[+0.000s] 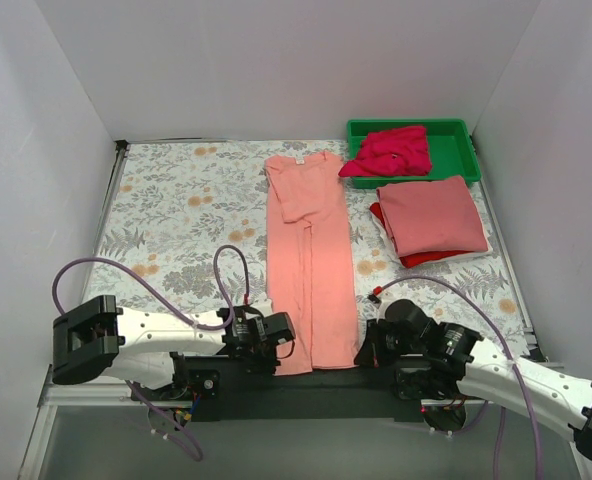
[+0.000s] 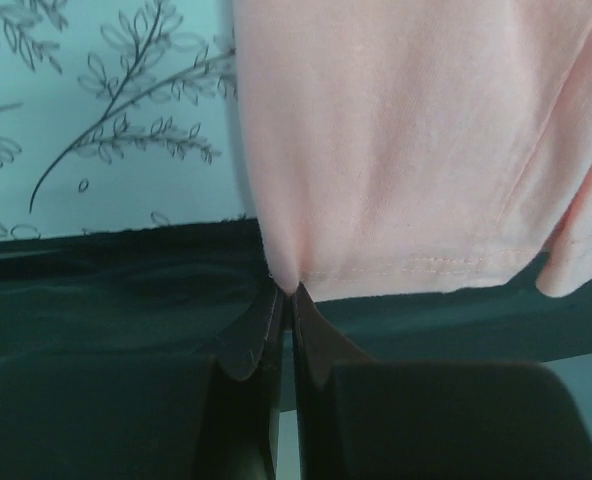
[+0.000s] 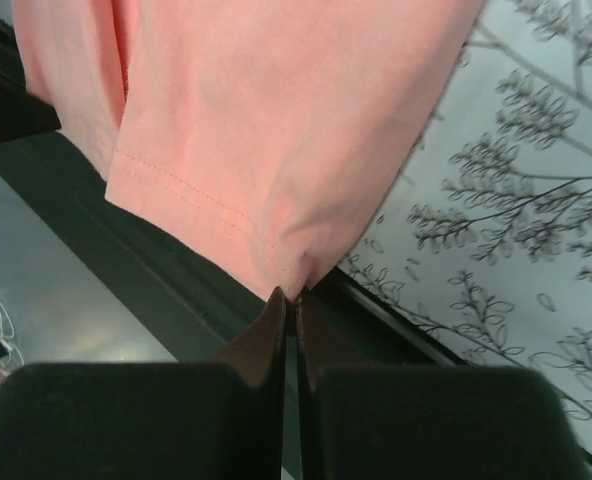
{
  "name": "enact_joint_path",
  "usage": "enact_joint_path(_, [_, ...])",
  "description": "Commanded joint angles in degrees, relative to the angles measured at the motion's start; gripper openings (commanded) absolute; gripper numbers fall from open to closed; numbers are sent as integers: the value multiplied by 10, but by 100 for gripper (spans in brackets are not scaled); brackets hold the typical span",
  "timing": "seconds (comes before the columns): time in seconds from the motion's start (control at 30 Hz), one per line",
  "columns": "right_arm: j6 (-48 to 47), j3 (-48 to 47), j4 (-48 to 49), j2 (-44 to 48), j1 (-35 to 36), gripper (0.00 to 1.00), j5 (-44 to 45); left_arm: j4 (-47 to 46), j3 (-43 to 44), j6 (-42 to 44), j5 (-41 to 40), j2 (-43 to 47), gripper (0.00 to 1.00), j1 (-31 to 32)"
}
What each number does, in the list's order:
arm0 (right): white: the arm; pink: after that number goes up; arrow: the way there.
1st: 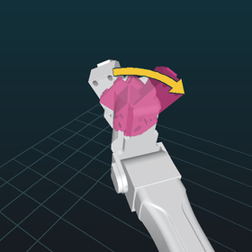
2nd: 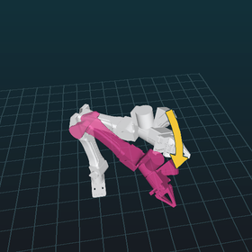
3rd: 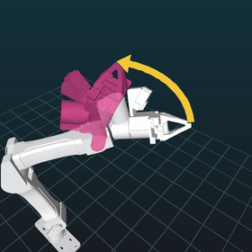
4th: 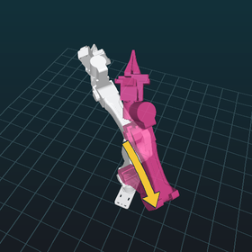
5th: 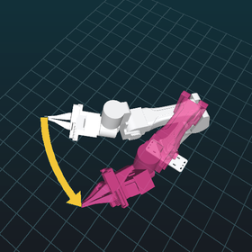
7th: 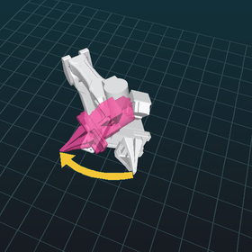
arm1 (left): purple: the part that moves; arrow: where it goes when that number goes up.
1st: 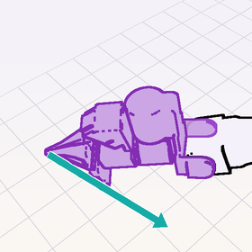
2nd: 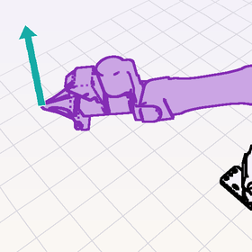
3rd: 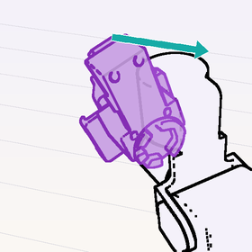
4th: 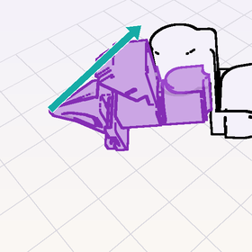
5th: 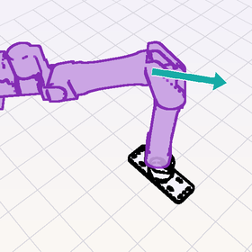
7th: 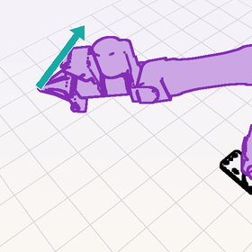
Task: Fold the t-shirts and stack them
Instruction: Fold the tshirt
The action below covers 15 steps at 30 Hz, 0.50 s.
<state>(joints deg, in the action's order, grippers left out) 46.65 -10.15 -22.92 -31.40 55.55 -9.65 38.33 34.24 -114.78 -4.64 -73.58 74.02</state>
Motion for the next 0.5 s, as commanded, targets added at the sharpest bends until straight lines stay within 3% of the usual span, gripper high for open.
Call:
enact_joint_path(0.0, [33, 0, -16, 3, 38, 1, -10, 85, 11, -164, -25, 12, 0, 38])
enact_joint_path(0.23, [33, -54, -42, -19, 62, 1, 80, 111, 53, -171, -71, 17, 0, 43])
enact_joint_path(0.47, [-6, -151, -50, -88, 62, 1, 183, 126, 136, -121, -163, 10, 0, 26])
